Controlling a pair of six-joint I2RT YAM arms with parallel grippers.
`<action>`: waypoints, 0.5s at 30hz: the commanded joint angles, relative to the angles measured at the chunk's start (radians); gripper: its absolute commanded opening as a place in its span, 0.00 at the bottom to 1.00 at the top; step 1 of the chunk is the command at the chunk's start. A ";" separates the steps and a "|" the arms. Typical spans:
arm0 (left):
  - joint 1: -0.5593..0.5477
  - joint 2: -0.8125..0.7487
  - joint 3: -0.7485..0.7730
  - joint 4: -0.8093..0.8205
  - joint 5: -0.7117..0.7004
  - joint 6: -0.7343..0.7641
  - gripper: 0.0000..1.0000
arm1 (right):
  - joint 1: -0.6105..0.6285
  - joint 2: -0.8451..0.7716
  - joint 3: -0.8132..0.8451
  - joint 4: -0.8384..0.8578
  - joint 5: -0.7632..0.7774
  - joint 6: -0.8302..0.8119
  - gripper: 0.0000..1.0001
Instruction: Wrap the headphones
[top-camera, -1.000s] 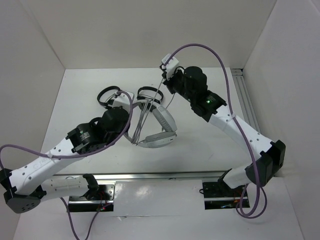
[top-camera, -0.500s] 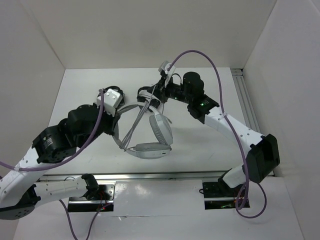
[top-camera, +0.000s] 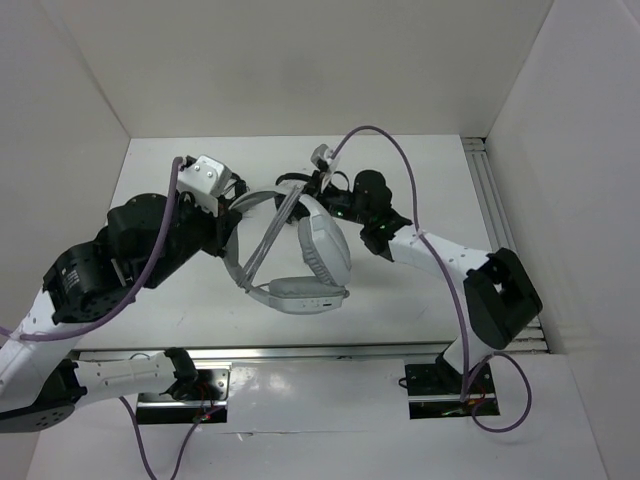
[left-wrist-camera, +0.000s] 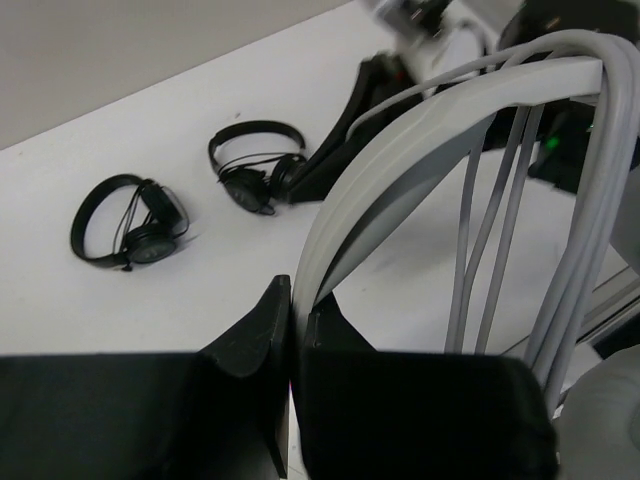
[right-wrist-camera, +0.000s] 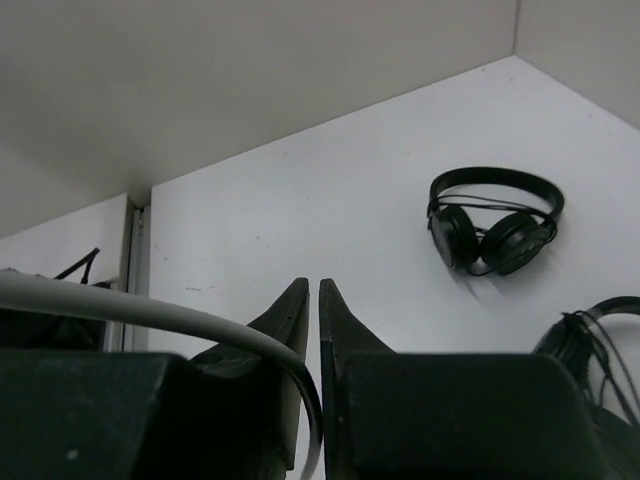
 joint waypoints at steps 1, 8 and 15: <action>-0.011 0.005 0.062 0.198 0.072 -0.117 0.00 | 0.022 0.074 0.035 0.100 0.022 0.053 0.16; -0.011 -0.015 0.017 0.238 -0.025 -0.239 0.00 | 0.032 0.152 -0.017 0.235 0.022 0.135 0.19; -0.011 -0.026 -0.001 0.285 -0.114 -0.300 0.00 | 0.042 0.232 -0.100 0.404 0.013 0.202 0.22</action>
